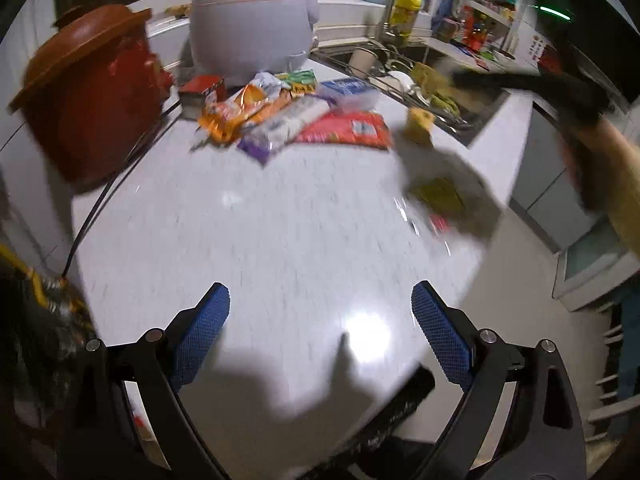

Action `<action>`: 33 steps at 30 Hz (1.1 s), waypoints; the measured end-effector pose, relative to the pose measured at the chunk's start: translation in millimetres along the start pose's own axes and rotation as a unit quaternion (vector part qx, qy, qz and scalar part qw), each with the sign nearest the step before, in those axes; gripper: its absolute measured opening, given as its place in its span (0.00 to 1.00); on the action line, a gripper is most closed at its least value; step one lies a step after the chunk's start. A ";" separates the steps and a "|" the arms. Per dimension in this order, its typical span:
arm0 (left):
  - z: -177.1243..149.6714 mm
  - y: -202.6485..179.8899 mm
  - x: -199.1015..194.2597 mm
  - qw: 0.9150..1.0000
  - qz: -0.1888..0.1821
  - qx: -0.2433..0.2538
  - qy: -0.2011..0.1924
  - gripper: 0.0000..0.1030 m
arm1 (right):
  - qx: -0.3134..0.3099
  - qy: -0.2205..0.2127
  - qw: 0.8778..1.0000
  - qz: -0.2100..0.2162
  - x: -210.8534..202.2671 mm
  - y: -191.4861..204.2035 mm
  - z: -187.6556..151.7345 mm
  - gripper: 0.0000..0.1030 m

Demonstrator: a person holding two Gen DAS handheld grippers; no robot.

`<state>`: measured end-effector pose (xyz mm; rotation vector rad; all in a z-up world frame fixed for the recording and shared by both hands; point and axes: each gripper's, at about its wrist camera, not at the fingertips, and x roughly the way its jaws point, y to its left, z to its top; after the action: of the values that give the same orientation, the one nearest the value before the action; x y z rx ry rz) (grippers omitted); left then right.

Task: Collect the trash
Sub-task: 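Grasp the blue dental floss box with the left tool while the right holds a yellow packet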

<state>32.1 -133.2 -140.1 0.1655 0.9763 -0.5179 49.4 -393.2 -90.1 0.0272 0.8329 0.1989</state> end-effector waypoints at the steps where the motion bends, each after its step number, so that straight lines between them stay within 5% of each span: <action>1: 14.3 1.2 7.8 1.000 -0.002 -0.003 -0.003 0.87 | 0.006 -0.007 1.000 0.005 -10.8 0.0 -6.0 0.45; 5: 83.8 -8.9 51.1 1.000 -0.005 0.008 -0.006 0.87 | 0.044 -0.035 0.998 0.017 -55.4 -2.8 -43.1 0.45; 8: 135.6 -35.4 83.9 0.997 0.012 0.081 -0.006 0.87 | 0.074 -0.038 0.996 0.021 -72.6 -7.5 -66.7 0.45; 12: 190.2 -67.7 136.2 0.982 0.020 0.187 0.034 0.87 | 0.099 -0.032 0.995 0.011 -84.3 -13.4 -92.6 0.45; 21: 208.8 -83.9 218.1 0.947 0.081 0.285 0.123 0.87 | 0.133 -0.034 0.990 0.000 -91.4 -24.1 -115.0 0.45; 29: 224.7 -69.1 193.3 0.969 0.012 0.232 0.080 0.35 | 0.129 -0.036 0.991 0.006 -82.6 -15.0 -106.5 0.45; 33: 227.8 -59.7 185.0 0.976 -0.017 0.199 0.082 0.27 | 0.124 -0.042 0.991 0.015 -82.9 -8.0 -100.4 0.45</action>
<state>256.3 -330.8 -159.6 0.5603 1.0283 -0.7370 -77.6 -421.8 -97.8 0.2797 0.7699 0.1199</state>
